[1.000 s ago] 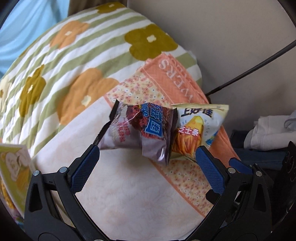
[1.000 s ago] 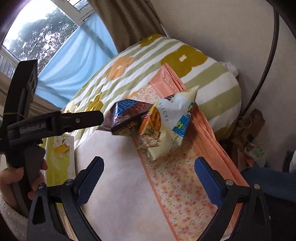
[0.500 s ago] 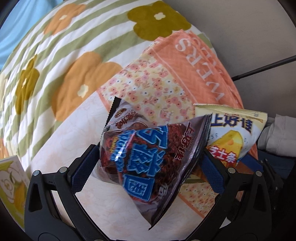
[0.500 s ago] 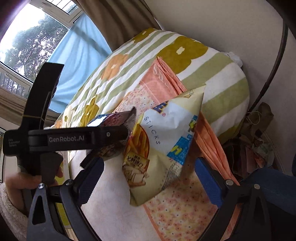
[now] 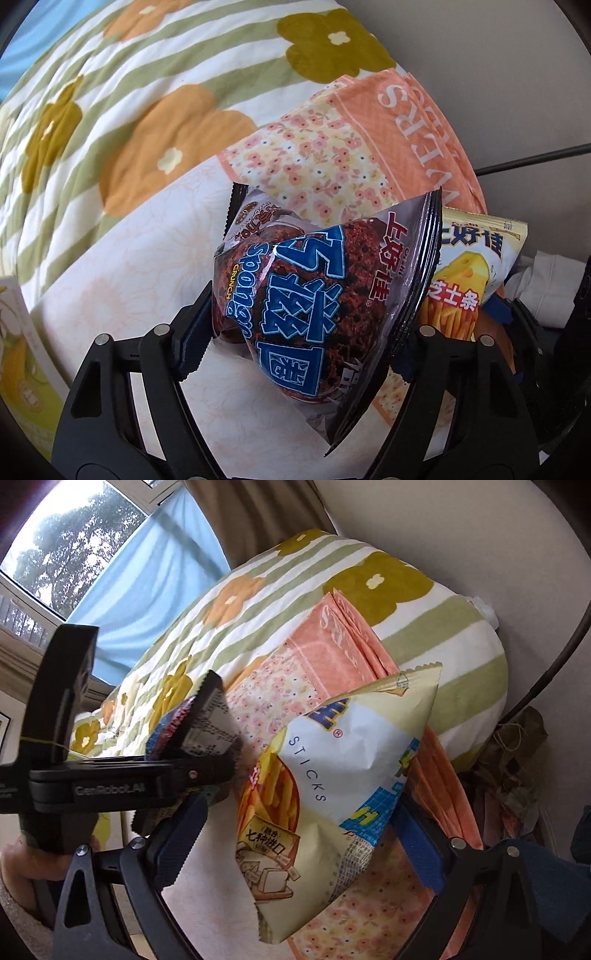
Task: Organize snacks
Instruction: 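Carry both bags over the green box with both tools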
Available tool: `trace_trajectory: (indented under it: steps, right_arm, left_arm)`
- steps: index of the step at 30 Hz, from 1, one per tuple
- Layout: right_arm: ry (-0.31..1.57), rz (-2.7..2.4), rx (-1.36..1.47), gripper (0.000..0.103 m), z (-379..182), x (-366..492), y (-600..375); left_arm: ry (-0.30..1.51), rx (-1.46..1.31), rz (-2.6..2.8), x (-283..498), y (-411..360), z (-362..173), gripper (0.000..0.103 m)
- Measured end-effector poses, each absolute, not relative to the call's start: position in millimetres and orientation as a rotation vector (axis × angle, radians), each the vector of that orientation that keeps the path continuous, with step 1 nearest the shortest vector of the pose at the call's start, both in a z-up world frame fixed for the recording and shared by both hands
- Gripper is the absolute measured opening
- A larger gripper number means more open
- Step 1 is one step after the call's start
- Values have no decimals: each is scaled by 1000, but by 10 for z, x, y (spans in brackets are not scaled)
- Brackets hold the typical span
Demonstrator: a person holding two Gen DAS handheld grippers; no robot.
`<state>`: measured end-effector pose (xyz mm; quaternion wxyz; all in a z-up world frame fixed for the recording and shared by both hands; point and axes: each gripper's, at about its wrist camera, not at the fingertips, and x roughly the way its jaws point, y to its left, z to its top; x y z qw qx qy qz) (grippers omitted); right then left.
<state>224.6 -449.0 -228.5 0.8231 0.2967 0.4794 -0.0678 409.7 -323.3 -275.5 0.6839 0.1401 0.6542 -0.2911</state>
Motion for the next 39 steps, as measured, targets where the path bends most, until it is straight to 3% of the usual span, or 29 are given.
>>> trace_trajectory:
  steps: [6,8,10,15,28,39]
  right_arm:
    - [1035,-147,605,96,-2334,2286,-4493]
    - [1041,-156,589,88,-2335,2292,-4492]
    - [1049,-159,567,73,-2337,2294,-4500]
    - [1049,-148,512,53,-2274,2248,-4488]
    - [924,8,330,51,-1545,2223,-4119]
    - [793,257,236,51,-802,2438,-2893]
  left_arm:
    - [1452,252,-623,4069,-3077,-2653,76]
    - [1445,230,-617,4063,-3032,-2613,76]
    - [1441,214,-607,4052,-2991,-2585,76]
    - [1416,163,-583,3989,-2868,-2494,76]
    - [1215,57,-503,3759,-2152,-1575,76]
    - [1080,13,-376,3798,-883,-886,76]
